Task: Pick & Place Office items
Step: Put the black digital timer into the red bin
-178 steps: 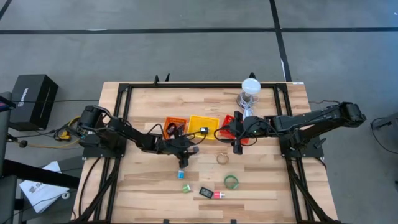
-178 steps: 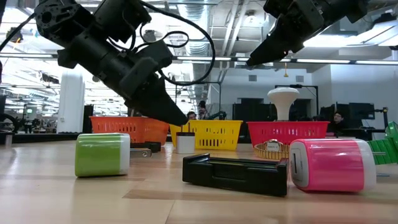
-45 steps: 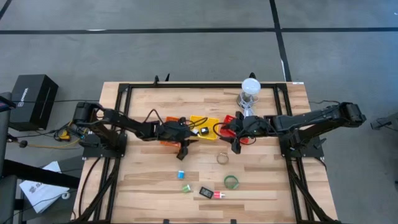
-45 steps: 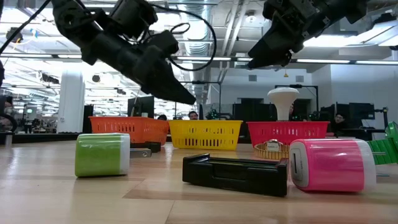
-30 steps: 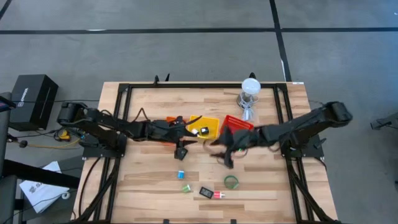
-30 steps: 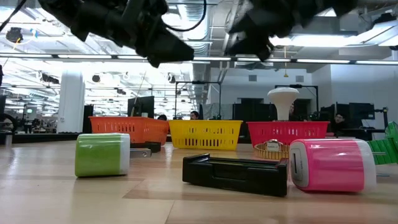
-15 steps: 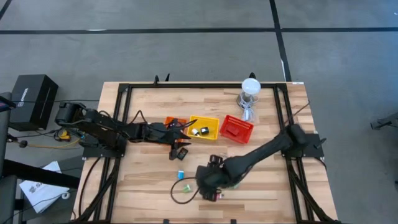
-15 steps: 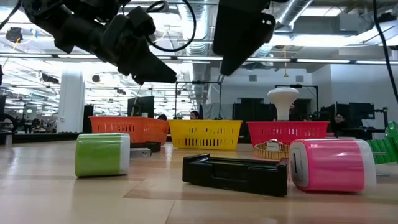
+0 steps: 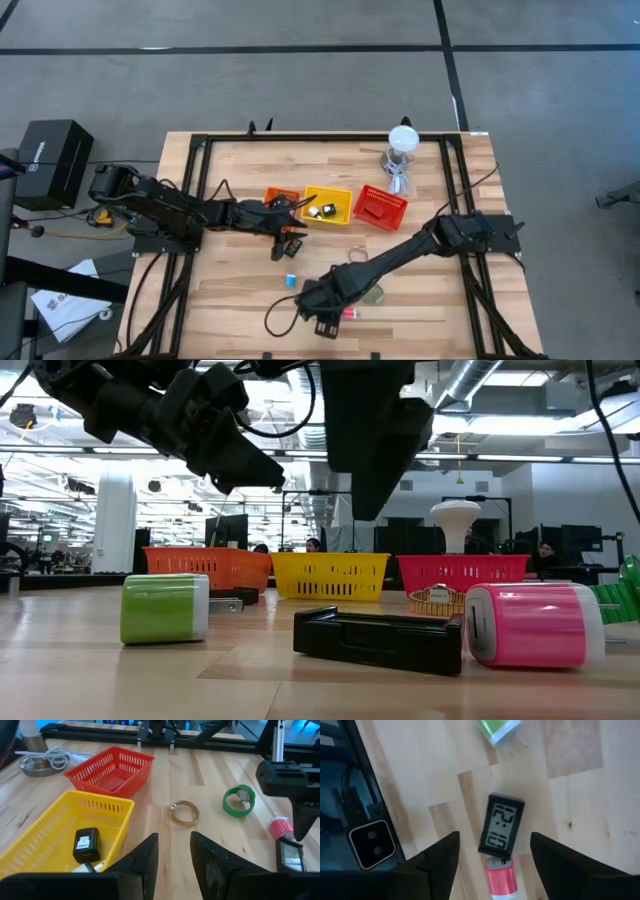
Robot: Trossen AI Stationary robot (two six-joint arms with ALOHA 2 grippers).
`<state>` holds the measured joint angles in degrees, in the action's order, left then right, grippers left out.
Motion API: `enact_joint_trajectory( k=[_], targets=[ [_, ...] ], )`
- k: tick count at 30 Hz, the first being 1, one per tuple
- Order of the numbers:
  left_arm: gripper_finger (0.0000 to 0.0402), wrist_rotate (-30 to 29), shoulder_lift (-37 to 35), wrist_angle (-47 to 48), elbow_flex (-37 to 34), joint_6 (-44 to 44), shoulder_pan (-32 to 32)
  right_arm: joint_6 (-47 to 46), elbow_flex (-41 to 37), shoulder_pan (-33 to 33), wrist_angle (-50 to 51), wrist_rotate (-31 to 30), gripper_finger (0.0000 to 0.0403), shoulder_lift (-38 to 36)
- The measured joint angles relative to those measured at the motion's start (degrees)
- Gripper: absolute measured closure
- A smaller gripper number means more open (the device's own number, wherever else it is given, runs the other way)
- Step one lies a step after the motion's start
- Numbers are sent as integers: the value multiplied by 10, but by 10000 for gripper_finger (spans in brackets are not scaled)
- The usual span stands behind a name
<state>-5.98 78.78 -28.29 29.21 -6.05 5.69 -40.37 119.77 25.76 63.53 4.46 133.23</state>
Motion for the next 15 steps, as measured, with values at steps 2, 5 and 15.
enact_joint_trajectory(
  k=[2, 5, 15],
  targets=[
    [294, 0, 0, -4, 0, 1, 0, 2, 0, -4, 0, 5, 168, 0],
    [294, 0, 0, -20, 0, 2, -4, 2, 0, -6, 1, 15, 168, 0],
    [294, 0, 0, -32, 0, 10, -11, -52, 1, 10, -12, 2, 168, 18]
  ],
)
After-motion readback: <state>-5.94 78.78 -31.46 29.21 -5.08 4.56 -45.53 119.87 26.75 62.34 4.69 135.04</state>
